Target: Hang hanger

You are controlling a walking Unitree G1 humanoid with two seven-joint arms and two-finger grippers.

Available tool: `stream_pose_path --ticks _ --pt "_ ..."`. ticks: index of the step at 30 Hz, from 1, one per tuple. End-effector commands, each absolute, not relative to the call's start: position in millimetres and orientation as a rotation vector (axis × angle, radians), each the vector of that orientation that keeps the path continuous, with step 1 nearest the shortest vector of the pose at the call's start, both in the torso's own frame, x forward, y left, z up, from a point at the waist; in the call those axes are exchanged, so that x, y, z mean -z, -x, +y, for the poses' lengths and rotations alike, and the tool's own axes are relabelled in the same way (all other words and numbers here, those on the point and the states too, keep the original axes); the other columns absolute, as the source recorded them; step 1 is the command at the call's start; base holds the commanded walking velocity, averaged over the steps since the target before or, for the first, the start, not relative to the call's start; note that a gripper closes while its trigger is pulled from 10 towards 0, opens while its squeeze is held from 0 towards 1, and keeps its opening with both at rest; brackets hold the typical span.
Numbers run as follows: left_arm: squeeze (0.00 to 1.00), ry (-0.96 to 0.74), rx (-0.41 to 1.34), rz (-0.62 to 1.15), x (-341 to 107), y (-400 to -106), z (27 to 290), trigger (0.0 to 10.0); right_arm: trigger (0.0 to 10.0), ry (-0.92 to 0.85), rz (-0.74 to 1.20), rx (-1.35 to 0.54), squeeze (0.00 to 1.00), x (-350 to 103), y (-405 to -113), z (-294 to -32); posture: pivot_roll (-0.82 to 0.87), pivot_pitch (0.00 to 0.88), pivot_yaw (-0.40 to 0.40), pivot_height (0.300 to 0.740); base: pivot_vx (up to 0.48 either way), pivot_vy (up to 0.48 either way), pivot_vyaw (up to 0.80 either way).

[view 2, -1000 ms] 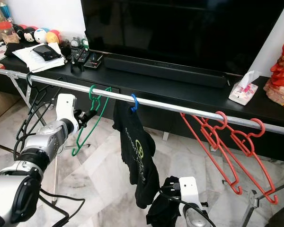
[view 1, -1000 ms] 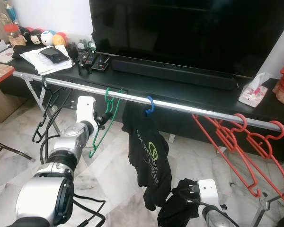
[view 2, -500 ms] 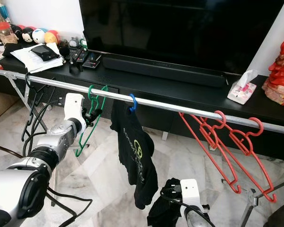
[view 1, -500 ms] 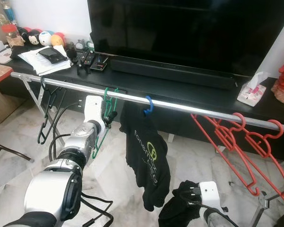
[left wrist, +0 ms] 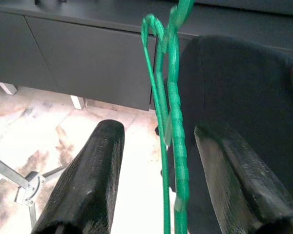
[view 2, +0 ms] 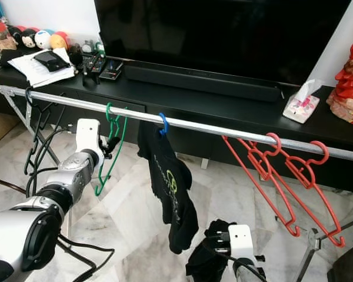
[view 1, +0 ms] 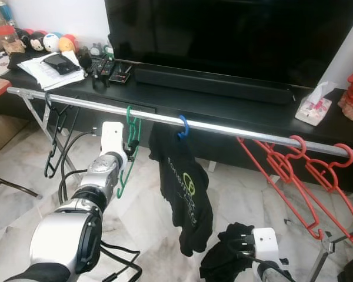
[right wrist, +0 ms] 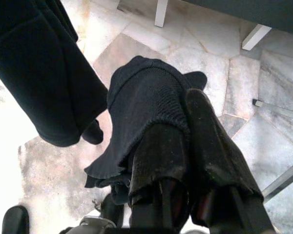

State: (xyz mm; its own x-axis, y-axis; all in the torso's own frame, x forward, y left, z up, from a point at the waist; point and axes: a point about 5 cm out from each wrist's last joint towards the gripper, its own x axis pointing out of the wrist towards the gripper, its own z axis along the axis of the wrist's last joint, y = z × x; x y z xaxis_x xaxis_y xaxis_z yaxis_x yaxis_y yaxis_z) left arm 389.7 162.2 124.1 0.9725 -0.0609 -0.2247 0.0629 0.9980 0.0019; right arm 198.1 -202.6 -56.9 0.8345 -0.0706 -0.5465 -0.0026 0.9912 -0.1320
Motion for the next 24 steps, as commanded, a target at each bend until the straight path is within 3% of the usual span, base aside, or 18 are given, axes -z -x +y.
stream_pose_path --ticks 1,2,3,5,6,24 --pt "0.0 -0.006 0.058 0.22 -126.8 -391.3 160.0 10.0 10.0 0.127 0.557 0.052 0.0 53.9 -197.9 -207.8 -0.2 0.082 -0.027 0.74 0.0 0.0 0.0" --pt "0.0 -0.005 0.057 0.222 -125.7 -390.8 159.6 6.7 10.0 0.129 0.554 0.052 0.0 54.0 -195.7 -208.5 -0.21 0.094 -0.031 0.74 0.0 0.0 0.0" --pt "0.0 -0.003 0.055 0.224 -124.7 -390.4 159.3 2.4 10.0 0.132 0.551 0.052 0.0 54.0 -193.6 -209.4 -0.21 0.101 -0.033 0.74 0.0 0.0 0.0" --pt "0.0 -0.002 0.054 0.225 -123.9 -390.1 159.1 2.4 10.0 0.134 0.549 0.052 0.0 54.0 -192.1 -210.1 -0.21 0.101 -0.033 0.74 0.0 0.0 0.0" --pt "0.0 0.0 0.053 0.225 -123.5 -389.9 158.9 0.0 10.0 0.142 0.547 0.05 0.0 53.8 -191.2 -210.9 -0.21 0.103 -0.035 0.74 0.0 0.0 0.0" --pt "0.0 -0.009 0.046 0.21 -128.1 -391.6 163.1 0.0 10.0 0.143 0.544 0.046 0.0 53.3 -190.1 -206.3 -0.2 0.107 -0.03 0.74 0.0 0.0 0.0"
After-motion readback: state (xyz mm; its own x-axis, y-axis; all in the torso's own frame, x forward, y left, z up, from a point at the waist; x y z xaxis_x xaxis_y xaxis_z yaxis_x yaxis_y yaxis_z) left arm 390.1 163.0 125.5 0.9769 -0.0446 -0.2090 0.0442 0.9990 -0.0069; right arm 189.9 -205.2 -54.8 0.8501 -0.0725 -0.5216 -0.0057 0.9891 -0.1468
